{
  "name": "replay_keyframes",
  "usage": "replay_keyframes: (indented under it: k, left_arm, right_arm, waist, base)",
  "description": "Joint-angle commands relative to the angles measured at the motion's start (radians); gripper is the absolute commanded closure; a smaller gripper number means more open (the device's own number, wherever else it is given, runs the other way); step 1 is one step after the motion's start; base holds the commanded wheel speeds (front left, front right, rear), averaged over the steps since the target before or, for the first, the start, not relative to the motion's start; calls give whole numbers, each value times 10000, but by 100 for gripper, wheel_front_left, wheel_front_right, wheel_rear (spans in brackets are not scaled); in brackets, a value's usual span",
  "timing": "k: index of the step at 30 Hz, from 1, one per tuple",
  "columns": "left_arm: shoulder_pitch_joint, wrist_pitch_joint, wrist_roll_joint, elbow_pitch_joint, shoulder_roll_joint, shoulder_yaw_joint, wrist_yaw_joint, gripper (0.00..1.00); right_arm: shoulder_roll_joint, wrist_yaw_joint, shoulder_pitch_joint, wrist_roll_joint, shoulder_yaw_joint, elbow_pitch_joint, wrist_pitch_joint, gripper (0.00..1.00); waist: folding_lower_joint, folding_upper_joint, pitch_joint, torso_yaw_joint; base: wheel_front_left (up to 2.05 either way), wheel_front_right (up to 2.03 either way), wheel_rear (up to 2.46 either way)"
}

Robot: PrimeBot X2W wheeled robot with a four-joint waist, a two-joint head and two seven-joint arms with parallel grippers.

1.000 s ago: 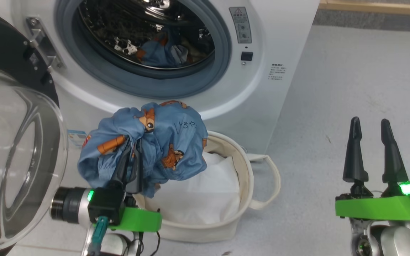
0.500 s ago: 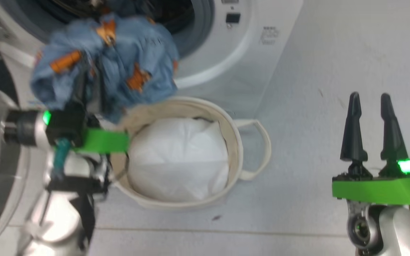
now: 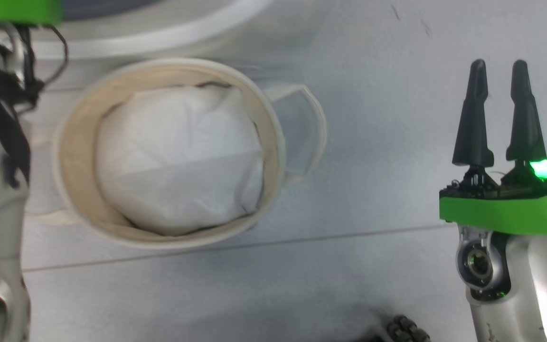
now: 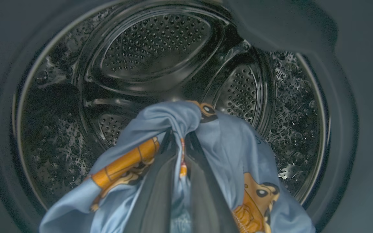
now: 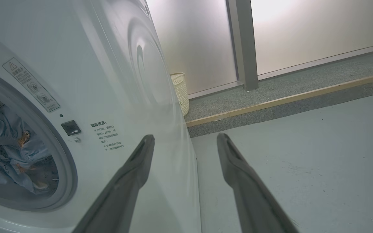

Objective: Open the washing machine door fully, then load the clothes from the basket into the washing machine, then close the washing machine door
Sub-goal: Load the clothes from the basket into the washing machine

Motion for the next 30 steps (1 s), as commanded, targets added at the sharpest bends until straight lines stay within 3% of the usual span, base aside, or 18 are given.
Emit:
replay_keyframes:
  k: [1,14,20,26,27,28,30]
  left_arm:
    - [-537,-45,99,-86,566,289,-33,100]
    - [-2967,-45,260,1975,1165,362,198,100]
    - [-3961,-45,373,1704,1200,211,523,100]
    - [-3923,-45,142,1464,1170,205,647,100]
    - [-3862,-45,67,1728,1123,185,547,25]
    - [-3848,-45,-18,2018,1079,183,444,0]
    - [-3923,-45,-87,2412,1021,165,335,0]
  right_arm:
    - [-16,42,-70,71,267,-374,-49,0]
    - [-16,42,-333,126,896,-293,-49,0]
    - [-16,42,-373,112,922,-294,-49,0]
    - [-16,42,-466,168,1041,-342,-49,0]
    - [-16,42,-466,161,1035,-338,-49,0]
    - [-16,42,-472,138,1034,-324,-49,0]
    - [-16,42,-484,97,1037,-293,-49,0]
  waist:
    - [-1,1,766,-589]
    - [-1,1,1629,-1221]
    - [-1,1,1923,-1274]
    - [-1,1,2079,-1305]
    - [-1,1,2086,-1290]
    - [-1,1,2100,-1275]
    - [-1,1,2109,-1231]
  base:
    - [0,0,0]
    - [0,0,0]
    - [0,0,0]
    - [0,0,0]
    - [0,0,0]
    - [0,0,0]
    - [0,0,0]
